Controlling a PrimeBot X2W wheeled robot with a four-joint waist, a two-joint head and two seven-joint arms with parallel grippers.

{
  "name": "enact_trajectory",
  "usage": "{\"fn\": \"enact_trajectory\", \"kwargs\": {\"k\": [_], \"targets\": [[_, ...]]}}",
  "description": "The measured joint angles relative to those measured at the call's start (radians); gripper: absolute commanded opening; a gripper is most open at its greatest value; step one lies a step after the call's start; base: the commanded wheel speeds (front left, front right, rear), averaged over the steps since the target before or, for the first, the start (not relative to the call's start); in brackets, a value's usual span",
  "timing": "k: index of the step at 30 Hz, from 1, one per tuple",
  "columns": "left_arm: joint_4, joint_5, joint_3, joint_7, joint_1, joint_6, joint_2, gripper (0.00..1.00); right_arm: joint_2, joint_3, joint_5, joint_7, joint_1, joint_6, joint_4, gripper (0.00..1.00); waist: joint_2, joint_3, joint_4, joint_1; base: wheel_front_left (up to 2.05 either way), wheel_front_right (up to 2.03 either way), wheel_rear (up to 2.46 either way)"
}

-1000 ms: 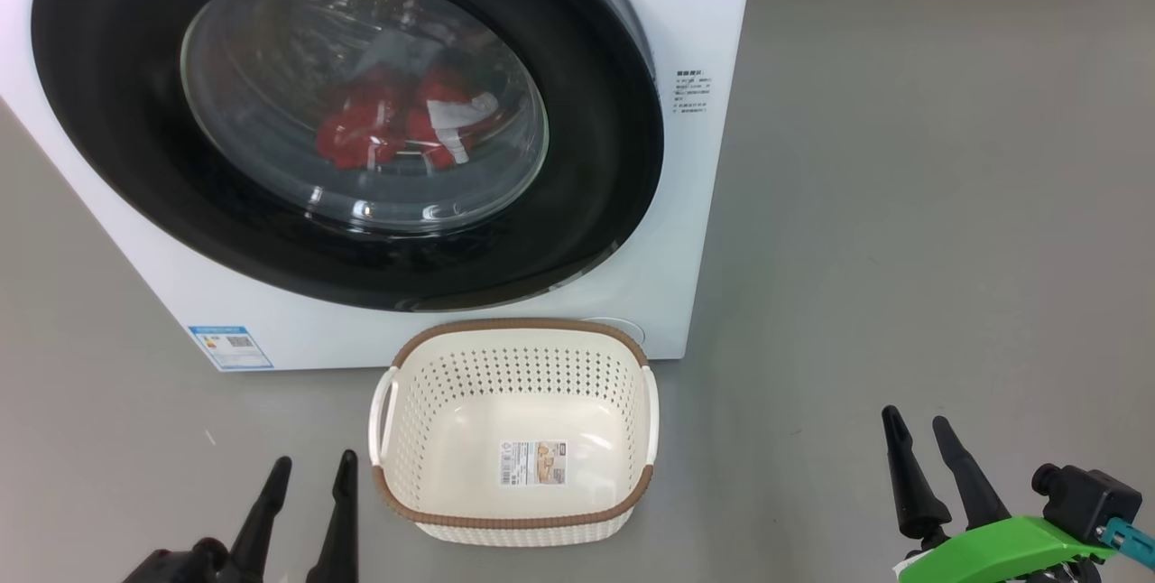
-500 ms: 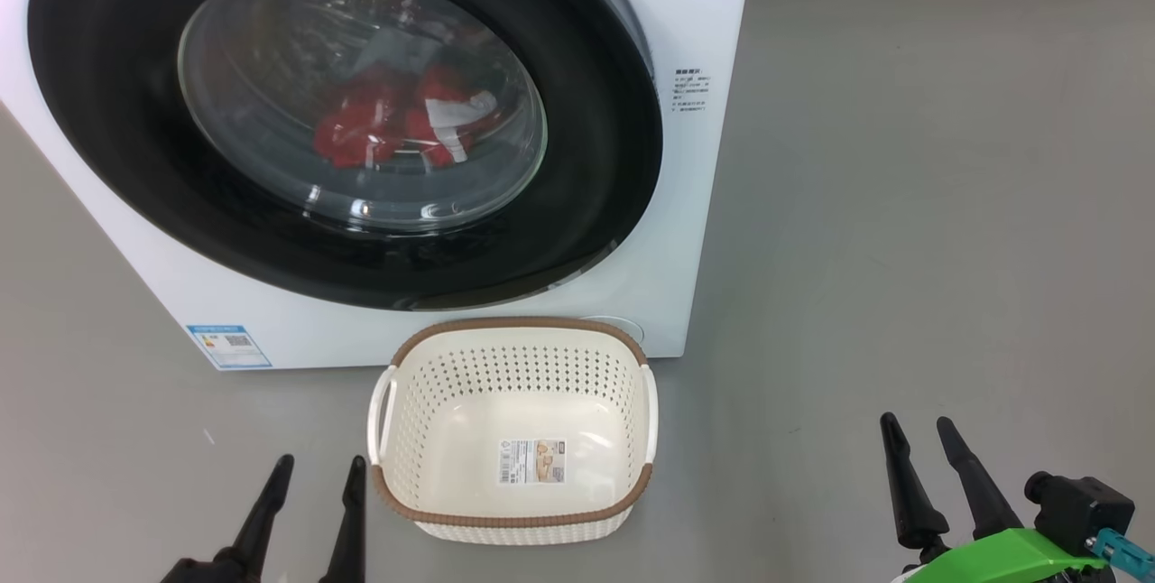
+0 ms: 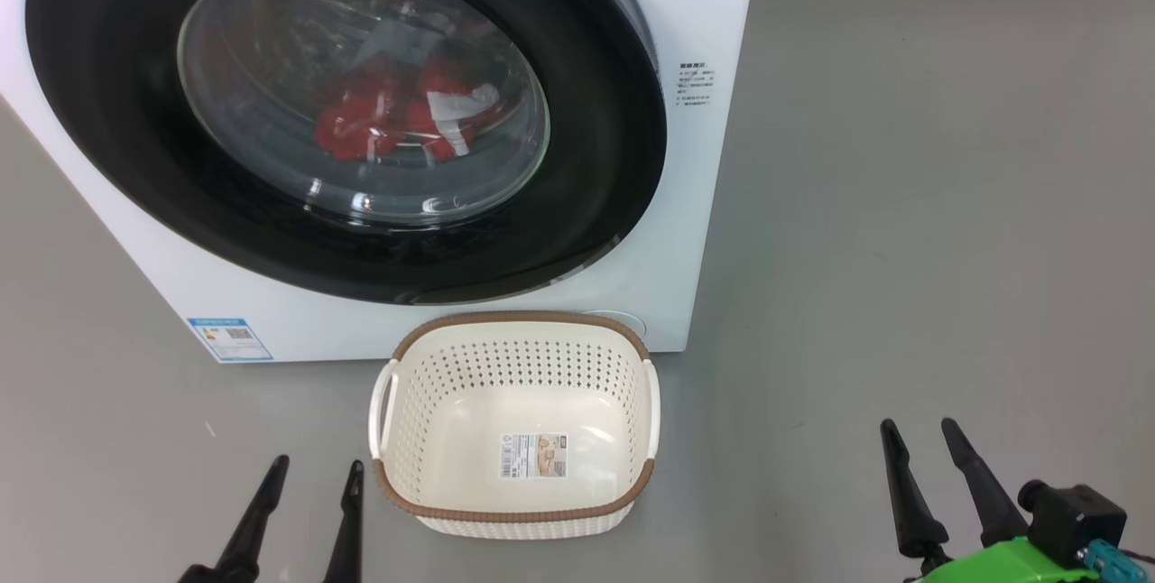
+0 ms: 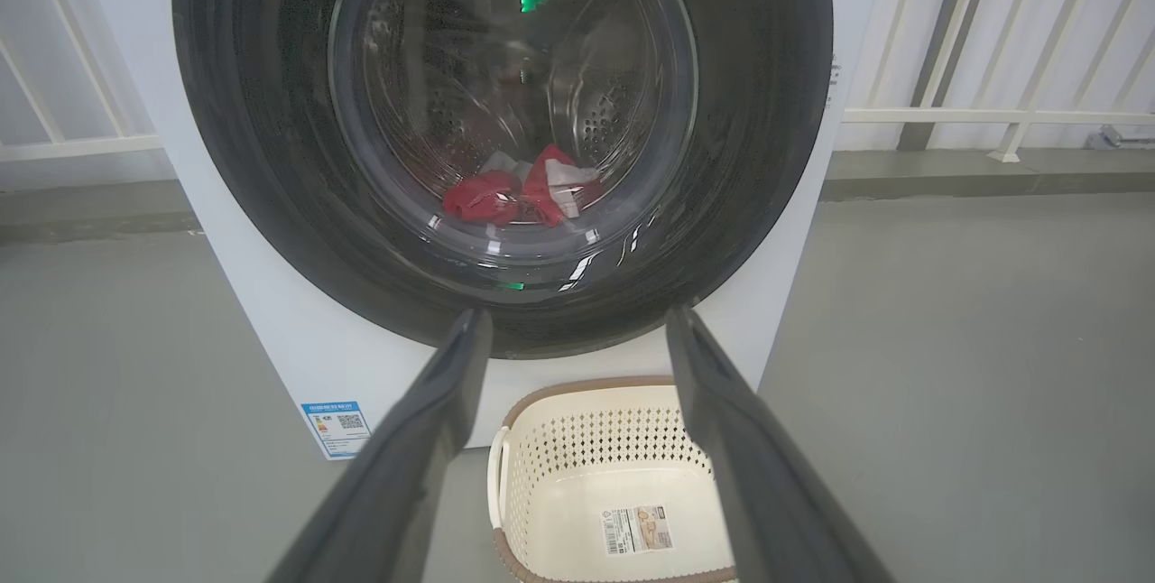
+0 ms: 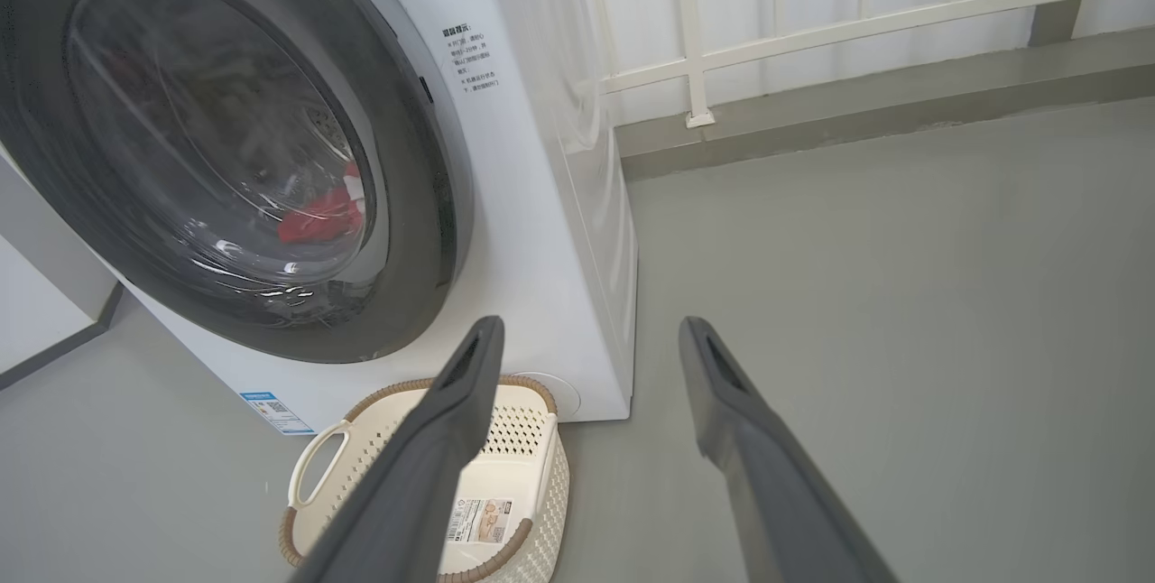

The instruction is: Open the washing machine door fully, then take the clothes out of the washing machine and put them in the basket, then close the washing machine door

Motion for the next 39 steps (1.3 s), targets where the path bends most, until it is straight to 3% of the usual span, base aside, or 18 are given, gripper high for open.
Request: {"fn": "enact_trajectory", "kwargs": {"k": [22,23,24,25,26,27,39], "targets": [[0.035,-0.045,0.016,0.000,0.005,-0.010,-0.005,1.00,0.000,-0.021,0.004,-0.004,0.038,0.000,0.002,1.00,0.0000,-0.002,0.002,0.0000,0.00,0.00,0.00],[0.034,-0.045,0.015,0.000,0.005,-0.010,-0.005,1.00,-0.001,-0.015,0.011,-0.004,0.038,0.000,0.000,0.91,0.0000,-0.002,0.002,0.0000,0.00,0.00,0.00],[0.034,-0.046,0.013,0.000,0.005,-0.010,-0.005,1.00,-0.001,-0.007,0.020,-0.004,0.038,0.000,-0.002,0.56,0.0000,-0.001,0.003,0.0000,0.00,0.00,0.00],[0.034,-0.046,0.012,0.000,0.005,-0.010,-0.005,1.00,-0.001,0.001,0.030,-0.004,0.038,0.000,-0.004,0.38,0.0000,0.000,0.003,-0.0001,0.00,0.00,0.00],[0.034,-0.048,0.011,0.000,0.005,-0.010,-0.005,1.00,-0.001,0.008,0.042,-0.004,0.038,0.000,-0.006,0.12,0.0000,0.000,0.004,0.0000,0.00,0.00,0.00],[0.034,-0.048,0.009,0.000,0.005,-0.010,-0.005,1.00,-0.001,0.013,0.049,-0.004,0.037,0.000,-0.007,0.00,0.0000,0.001,0.006,0.0000,0.00,0.00,0.00],[0.028,-0.056,0.006,0.000,-0.012,-0.010,-0.005,1.00,-0.004,0.068,0.191,-0.005,-0.119,0.000,-0.089,0.00,0.0000,0.036,0.024,-0.0001,0.00,0.00,0.00]]}}
